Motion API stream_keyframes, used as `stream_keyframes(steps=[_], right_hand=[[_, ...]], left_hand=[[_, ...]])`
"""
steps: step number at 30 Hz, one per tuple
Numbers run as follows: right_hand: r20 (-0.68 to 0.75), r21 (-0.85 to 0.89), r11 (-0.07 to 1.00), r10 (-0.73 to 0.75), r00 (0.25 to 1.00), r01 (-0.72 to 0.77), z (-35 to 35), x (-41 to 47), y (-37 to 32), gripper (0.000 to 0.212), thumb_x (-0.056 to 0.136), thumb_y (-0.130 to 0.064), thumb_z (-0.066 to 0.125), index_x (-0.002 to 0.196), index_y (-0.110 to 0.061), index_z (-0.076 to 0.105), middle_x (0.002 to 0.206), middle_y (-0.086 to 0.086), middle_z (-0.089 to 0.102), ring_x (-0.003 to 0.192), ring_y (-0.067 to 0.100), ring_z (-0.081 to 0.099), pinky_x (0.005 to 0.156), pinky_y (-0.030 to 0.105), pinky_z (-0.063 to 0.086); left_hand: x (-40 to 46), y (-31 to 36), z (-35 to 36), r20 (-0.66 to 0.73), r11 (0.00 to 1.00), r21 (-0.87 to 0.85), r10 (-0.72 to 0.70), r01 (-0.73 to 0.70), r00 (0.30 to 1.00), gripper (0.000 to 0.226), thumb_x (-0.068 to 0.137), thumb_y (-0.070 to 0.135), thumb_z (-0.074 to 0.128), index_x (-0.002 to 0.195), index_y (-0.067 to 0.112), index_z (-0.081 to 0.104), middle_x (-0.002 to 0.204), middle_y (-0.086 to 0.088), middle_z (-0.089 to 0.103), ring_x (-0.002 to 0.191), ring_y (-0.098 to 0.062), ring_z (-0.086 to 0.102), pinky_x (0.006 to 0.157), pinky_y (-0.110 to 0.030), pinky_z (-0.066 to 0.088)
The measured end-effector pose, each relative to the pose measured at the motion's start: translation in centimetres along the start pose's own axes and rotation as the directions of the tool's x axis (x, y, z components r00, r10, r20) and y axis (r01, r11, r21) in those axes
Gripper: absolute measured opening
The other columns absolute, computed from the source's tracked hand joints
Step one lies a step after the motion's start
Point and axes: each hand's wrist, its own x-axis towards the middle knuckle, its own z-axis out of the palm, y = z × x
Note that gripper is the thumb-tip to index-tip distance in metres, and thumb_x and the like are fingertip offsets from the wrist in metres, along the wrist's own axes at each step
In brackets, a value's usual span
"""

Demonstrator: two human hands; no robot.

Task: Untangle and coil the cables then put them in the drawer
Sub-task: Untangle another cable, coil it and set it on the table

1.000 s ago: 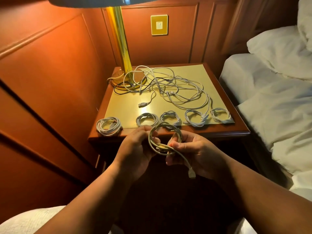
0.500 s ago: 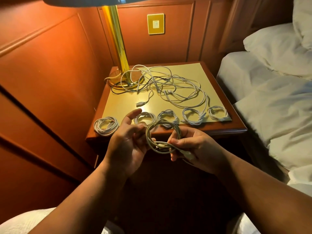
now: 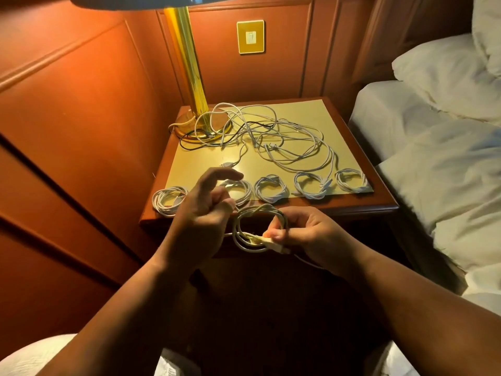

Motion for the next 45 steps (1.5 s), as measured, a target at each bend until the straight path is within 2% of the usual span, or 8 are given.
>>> stream_keyframes(steps=[3,8,14,18,24,30,35,45], right_hand=[[-0.019,-0.037,0.999,0.014,1.000,-0.014,-0.3,-0.2,-0.2,0.012,0.095,-0.003,0.056,0.086,0.004,0.063,0.081,0.005,0.064,0.075,0.015,0.060,0.066,0.023,0.052],[-0.001,-0.029,0.998,0.047,0.999,-0.047,-0.2,-0.3,-0.4,0.013,0.092,-0.013,0.061,0.083,-0.006,0.065,0.079,0.009,0.064,0.072,0.025,0.058,0.059,0.028,0.051],[-0.049,0.199,0.976,0.102,0.994,-0.091,-0.3,-0.4,-0.9,0.019,0.091,-0.019,0.054,0.081,-0.006,0.062,0.069,0.012,0.056,0.058,0.022,0.052,0.047,0.026,0.040],[-0.108,0.220,0.972,0.110,0.988,-0.084,0.0,-0.5,-0.6,0.023,0.087,-0.025,0.055,0.093,-0.004,0.060,0.070,0.009,0.061,0.060,0.020,0.057,0.053,0.026,0.048],[-0.190,0.531,0.843,0.213,0.958,-0.083,2.0,0.1,1.5,0.018,0.097,-0.016,0.052,0.106,-0.006,0.064,0.090,0.020,0.072,0.068,0.019,0.069,0.062,0.029,0.057],[-0.219,-0.064,0.945,0.300,0.928,-0.321,-0.4,0.5,0.6,0.050,0.086,-0.039,0.071,0.128,-0.019,0.054,0.115,0.005,0.064,0.093,0.014,0.066,0.077,0.029,0.053],[-0.154,-0.044,0.982,0.173,0.973,-0.182,-0.8,-0.1,-0.4,0.026,0.092,-0.020,0.063,0.117,-0.013,0.062,0.097,0.004,0.070,0.089,0.015,0.068,0.078,0.026,0.054],[-0.230,-0.137,0.948,0.250,0.940,-0.286,1.5,0.4,0.9,0.028,0.105,-0.033,0.041,0.093,-0.016,0.059,0.076,0.000,0.053,0.070,0.012,0.048,0.068,0.031,0.042]], left_hand=[[-0.2,-0.8,-0.4,0.102,0.933,0.336,0.098,-0.127,0.990,0.032,0.097,0.003,0.047,0.114,0.028,0.055,0.062,0.009,0.050,0.049,-0.004,0.045,0.046,-0.015,0.037],[-0.4,-1.0,-0.1,0.043,0.934,0.329,0.135,-0.141,0.990,0.021,0.091,0.014,0.047,0.102,0.030,0.057,0.065,0.011,0.053,0.053,-0.010,0.050,0.047,-0.027,0.042],[-0.5,-2.2,0.4,0.075,0.708,0.643,0.319,-0.291,0.945,0.019,0.097,0.027,0.039,0.101,0.019,0.056,0.073,0.008,0.058,0.052,-0.004,0.043,0.046,-0.024,0.033],[-0.3,-2.5,1.3,0.037,0.997,-0.023,-0.075,0.076,0.997,0.022,0.091,0.028,0.044,0.095,0.011,0.058,0.064,0.008,0.053,0.053,-0.009,0.043,0.051,-0.024,0.034],[-1.2,-2.4,5.0,0.148,0.692,-0.611,-0.376,0.384,0.915,0.033,0.089,0.028,0.058,0.114,0.008,0.064,0.083,-0.007,0.066,0.064,-0.013,0.052,0.061,-0.029,0.042],[-0.8,-2.4,3.8,0.138,0.860,-0.370,-0.323,0.351,0.936,0.018,0.101,0.014,0.050,0.105,0.016,0.068,0.069,0.005,0.061,0.061,-0.008,0.050,0.054,-0.018,0.040],[-0.5,-2.4,2.5,0.294,0.964,0.214,-0.216,0.156,0.931,0.018,0.094,0.024,0.059,0.110,0.029,0.065,0.101,0.004,0.069,0.095,-0.015,0.066,0.087,-0.044,0.055],[-1.3,-2.4,2.7,0.103,0.868,0.489,0.041,-0.087,0.994,0.032,0.081,0.028,0.078,0.110,0.024,0.064,0.086,0.020,0.060,0.080,0.002,0.062,0.067,-0.006,0.047]])
